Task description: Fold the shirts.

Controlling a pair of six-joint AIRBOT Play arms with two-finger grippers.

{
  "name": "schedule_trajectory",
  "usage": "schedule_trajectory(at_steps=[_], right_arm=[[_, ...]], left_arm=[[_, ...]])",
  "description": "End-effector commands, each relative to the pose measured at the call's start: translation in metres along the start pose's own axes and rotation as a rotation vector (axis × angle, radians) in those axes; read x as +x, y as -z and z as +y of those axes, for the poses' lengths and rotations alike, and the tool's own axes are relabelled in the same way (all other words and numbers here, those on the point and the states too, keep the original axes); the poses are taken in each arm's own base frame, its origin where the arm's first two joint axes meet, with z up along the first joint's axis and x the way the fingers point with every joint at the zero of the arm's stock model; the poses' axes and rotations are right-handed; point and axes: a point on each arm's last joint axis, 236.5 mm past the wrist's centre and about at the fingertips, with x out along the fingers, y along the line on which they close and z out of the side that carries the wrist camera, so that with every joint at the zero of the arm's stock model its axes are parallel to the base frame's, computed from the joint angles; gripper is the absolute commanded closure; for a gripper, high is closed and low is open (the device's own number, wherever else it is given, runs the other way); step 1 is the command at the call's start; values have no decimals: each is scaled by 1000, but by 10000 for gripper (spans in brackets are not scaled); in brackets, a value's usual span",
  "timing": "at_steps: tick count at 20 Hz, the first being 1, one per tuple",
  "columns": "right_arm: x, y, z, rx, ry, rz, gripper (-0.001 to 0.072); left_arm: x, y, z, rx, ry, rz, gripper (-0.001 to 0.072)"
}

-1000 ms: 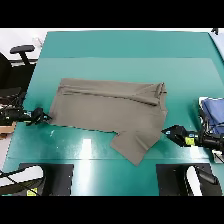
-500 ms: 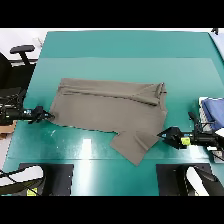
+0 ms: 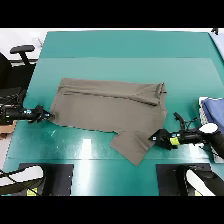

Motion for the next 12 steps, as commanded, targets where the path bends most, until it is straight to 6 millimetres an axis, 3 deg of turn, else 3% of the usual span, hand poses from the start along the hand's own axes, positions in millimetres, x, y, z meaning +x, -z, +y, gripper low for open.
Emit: schedule_trajectory(at_steps=[1, 7, 10, 11, 12], right_arm=[[11, 7, 4, 3, 42, -33, 135], [13, 28, 5, 59, -40, -107, 143], [17, 25, 10, 96, -119, -161, 147], [17, 22, 13, 107, -139, -181, 167], [16, 19, 17, 110, -163, -196, 271]], left_arm=[[0, -1, 0, -1, 2, -2, 684], [0, -2, 0, -2, 1, -8, 684], [0, -2, 0, -2, 2, -8, 685], [0, -2, 0, -2, 2, -8, 684], [0, -2, 0, -2, 2, -7, 684]])
